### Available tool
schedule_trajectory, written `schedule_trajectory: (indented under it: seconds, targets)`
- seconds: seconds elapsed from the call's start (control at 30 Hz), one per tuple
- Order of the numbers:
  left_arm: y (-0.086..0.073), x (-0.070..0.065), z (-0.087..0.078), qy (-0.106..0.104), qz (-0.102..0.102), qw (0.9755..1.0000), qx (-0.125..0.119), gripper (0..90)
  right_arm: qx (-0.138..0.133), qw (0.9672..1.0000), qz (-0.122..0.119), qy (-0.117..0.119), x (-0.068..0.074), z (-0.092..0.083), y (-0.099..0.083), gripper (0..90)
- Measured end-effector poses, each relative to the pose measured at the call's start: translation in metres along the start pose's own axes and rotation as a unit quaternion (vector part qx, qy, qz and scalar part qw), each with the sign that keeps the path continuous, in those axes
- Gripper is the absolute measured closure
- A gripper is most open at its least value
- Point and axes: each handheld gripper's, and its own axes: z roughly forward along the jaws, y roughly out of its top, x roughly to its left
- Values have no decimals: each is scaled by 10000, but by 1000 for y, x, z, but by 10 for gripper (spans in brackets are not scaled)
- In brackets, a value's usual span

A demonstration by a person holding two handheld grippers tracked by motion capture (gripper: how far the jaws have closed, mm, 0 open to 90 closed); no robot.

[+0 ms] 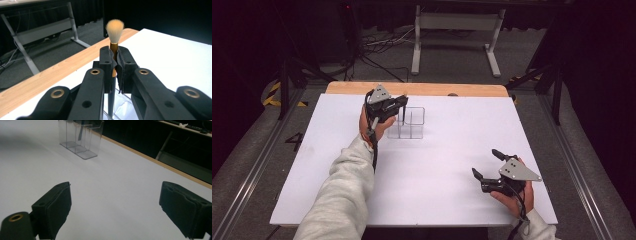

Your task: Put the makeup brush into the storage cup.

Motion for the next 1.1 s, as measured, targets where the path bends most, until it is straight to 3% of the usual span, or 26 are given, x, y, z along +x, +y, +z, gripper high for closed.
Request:
schedule_trajectory:
  seconds: [0.5, 0.67, 0.87, 1.0, 1.1]
  targets:
    - [-8, 2, -2, -9, -50, 10000, 55, 834, 0, 10000, 3, 7, 0, 1, 0, 118]
    - [-6, 0, -1, 25, 45, 9999, 117, 832, 39, 10000, -8, -18, 0, 1, 0, 120]
    - [-7, -1, -1, -18, 25, 9999, 102, 830, 38, 10000, -15, -3, 0, 1, 0, 120]
    - [-9, -1, -2, 2, 56, 9999, 125, 747, 62, 10000, -11, 6, 1, 1, 0, 120]
    - [-10, -1, -5, 4, 27, 10000, 91, 734, 61, 10000, -28, 7, 1, 1, 0, 120]
